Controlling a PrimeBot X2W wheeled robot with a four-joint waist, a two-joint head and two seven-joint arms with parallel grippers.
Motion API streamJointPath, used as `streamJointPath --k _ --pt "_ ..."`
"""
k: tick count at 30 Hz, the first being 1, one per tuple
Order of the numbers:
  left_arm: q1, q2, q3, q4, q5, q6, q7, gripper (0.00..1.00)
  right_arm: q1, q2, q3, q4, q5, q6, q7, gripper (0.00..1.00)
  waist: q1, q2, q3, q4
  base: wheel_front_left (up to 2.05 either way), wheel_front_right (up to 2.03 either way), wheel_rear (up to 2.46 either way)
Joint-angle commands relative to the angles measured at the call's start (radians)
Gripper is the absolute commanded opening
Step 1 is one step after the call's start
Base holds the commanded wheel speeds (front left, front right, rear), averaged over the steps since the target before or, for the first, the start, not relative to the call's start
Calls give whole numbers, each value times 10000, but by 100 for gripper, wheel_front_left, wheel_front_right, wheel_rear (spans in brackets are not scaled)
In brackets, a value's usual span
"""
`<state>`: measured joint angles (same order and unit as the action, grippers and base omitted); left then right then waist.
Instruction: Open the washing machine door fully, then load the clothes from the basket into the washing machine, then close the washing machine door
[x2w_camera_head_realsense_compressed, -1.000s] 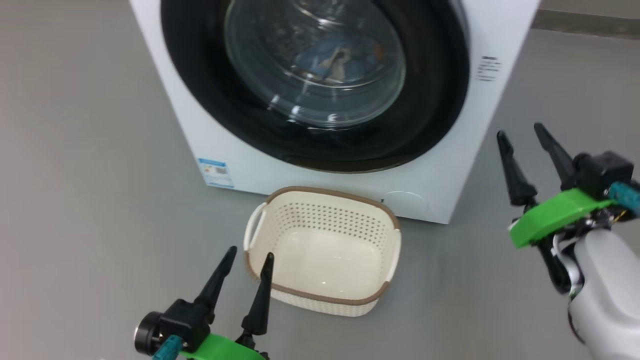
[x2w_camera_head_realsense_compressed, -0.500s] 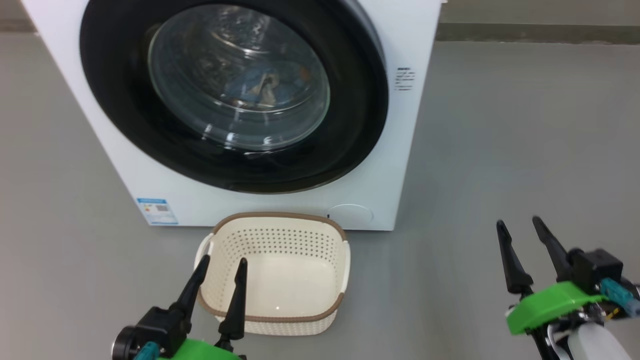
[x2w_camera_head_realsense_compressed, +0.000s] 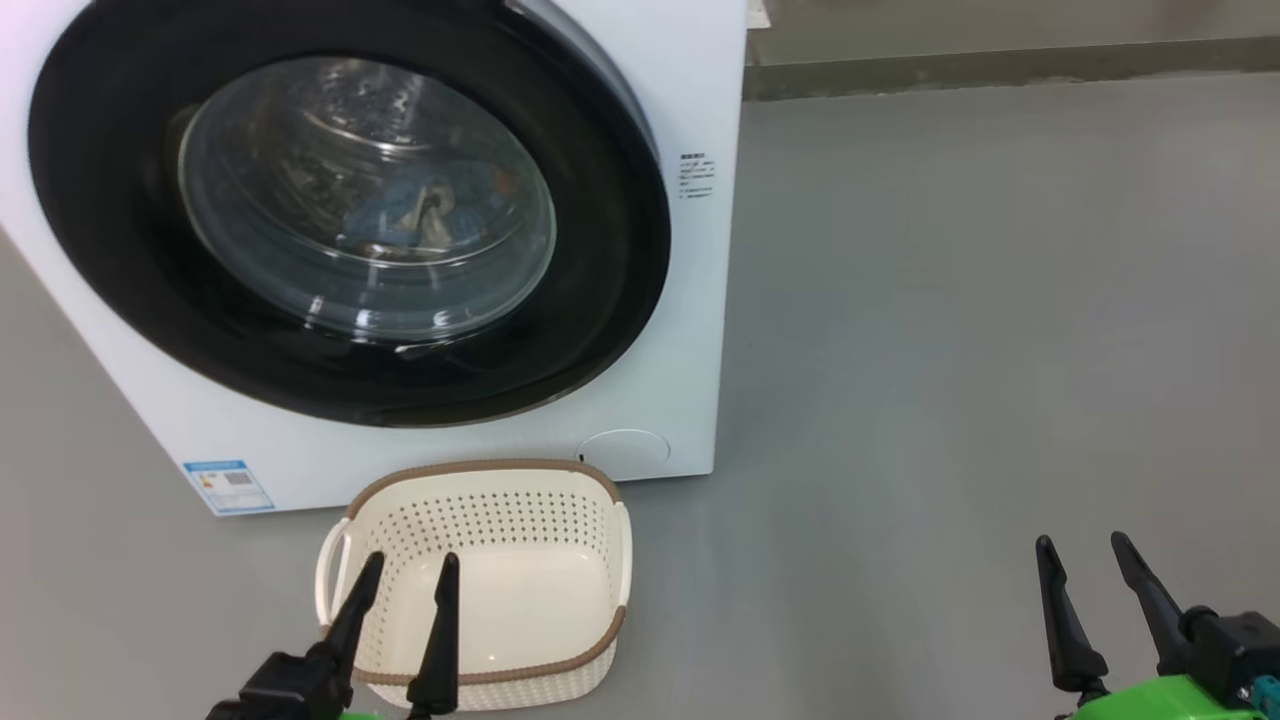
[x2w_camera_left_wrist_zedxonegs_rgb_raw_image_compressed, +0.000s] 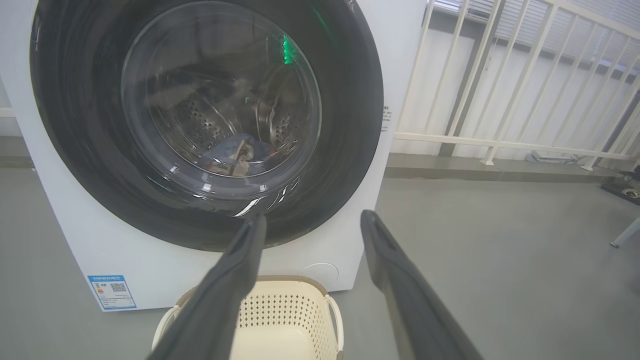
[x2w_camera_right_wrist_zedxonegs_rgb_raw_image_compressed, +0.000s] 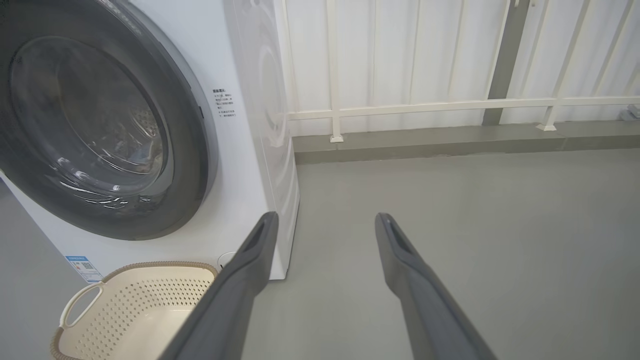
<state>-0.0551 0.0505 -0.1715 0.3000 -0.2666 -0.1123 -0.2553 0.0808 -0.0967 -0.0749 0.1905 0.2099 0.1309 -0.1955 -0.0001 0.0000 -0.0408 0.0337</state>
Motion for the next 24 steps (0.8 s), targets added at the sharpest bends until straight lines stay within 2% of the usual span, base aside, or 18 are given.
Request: streamJointPath --k 1,5,11,24 --pt "-189 110 344 -257 98 76 -65 100 -104 -109 151 -362 -159 -2 -2 100 1 0 -42 -131 0 0 0" --pt "-101 97 403 -284 147 68 -65 100 631 77 -56 -1324 -385 -2 401 100 1 0 -62 -245 0 0 0" --pt "-22 76 474 -304 182 84 -65 100 1201 240 -350 -2140 -549 -2 725 100 1 0 -39 -312 0 0 0" --pt "-34 44 527 -411 274 72 -65 100 1468 411 -545 -2715 -644 -2 1002 100 1 0 51 -330 0 0 0"
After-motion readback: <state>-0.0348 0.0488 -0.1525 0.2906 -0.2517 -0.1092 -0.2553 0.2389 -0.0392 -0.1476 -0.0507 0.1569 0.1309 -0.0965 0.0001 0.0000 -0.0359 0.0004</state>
